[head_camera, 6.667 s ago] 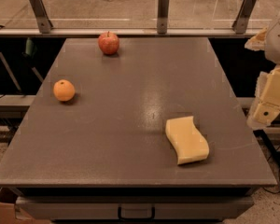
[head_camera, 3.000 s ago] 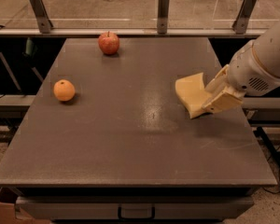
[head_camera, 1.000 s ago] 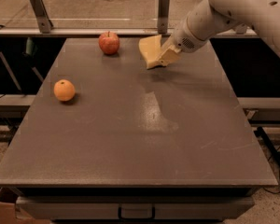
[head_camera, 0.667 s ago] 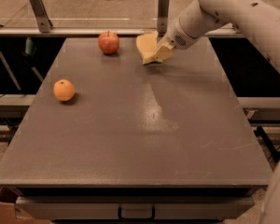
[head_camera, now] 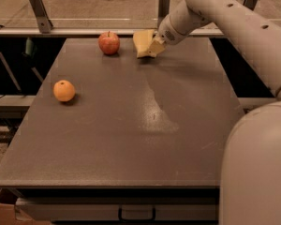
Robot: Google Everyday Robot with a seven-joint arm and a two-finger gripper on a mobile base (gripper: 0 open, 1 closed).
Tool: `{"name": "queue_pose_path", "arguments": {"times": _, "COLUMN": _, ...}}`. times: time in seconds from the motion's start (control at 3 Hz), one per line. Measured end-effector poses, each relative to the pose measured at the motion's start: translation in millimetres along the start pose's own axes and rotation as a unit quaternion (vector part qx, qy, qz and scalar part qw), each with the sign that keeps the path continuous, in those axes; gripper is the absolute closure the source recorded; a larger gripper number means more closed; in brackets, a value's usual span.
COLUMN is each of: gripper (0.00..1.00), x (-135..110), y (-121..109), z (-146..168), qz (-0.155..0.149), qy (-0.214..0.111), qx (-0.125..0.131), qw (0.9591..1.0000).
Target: Move sponge near apple
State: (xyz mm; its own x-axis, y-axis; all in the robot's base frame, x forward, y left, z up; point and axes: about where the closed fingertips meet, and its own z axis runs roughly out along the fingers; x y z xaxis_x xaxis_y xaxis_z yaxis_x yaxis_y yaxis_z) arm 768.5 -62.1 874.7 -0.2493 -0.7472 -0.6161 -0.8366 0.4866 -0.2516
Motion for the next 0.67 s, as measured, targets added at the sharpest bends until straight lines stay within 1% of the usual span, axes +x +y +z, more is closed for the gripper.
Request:
{"name": "queue_pose_path", "arguments": {"times": 0.33, "gripper": 0.46, "x": -9.0, "y": -3.9, "z": 16.8, "qz": 0.011, "qy": -0.002, "qx": -0.005, "qw": 0.9999}}
{"name": "queue_pose_path", "arguments": {"times": 0.67, "gripper": 0.23, "x": -18.1, "y": -1.9, "z": 29.5, "qz": 0.016, "qy": -0.006, "qx": -0.015, "qw": 0.9997}}
